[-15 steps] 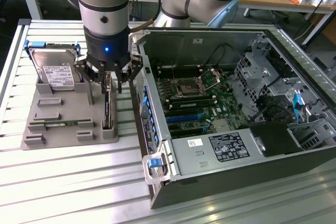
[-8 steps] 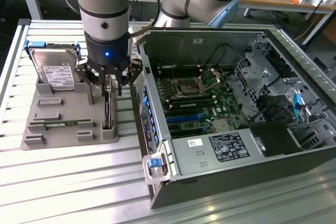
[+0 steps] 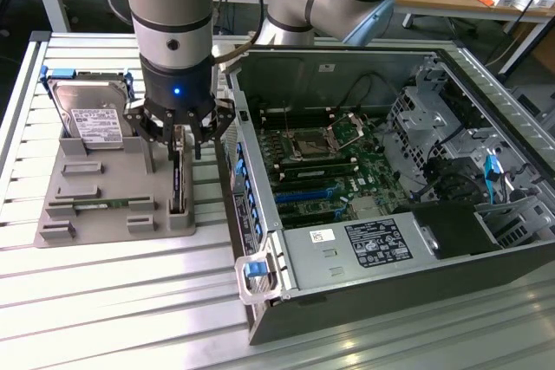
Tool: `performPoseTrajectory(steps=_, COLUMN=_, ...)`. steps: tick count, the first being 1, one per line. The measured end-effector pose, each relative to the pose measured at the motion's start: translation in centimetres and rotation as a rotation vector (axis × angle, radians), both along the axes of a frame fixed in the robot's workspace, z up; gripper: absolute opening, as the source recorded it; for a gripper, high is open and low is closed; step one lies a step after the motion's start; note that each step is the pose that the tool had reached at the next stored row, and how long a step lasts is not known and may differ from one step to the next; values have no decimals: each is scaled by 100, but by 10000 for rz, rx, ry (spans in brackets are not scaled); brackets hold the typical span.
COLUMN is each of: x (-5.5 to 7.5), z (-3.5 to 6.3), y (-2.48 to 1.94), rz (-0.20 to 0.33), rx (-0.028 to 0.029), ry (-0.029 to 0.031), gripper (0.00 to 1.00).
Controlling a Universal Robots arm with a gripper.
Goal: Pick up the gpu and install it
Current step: 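Pick up the gpu and move the gpu toward the slot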
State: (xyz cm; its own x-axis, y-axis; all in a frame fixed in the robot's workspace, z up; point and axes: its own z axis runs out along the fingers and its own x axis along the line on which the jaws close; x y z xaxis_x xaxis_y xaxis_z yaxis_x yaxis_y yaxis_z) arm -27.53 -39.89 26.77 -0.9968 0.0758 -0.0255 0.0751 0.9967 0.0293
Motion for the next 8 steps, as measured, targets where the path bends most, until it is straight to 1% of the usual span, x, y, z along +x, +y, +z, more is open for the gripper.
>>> performPoseTrajectory(steps=8, x=0, z=-16, y=0, rz=0, rx=0, ry=0, gripper=42)
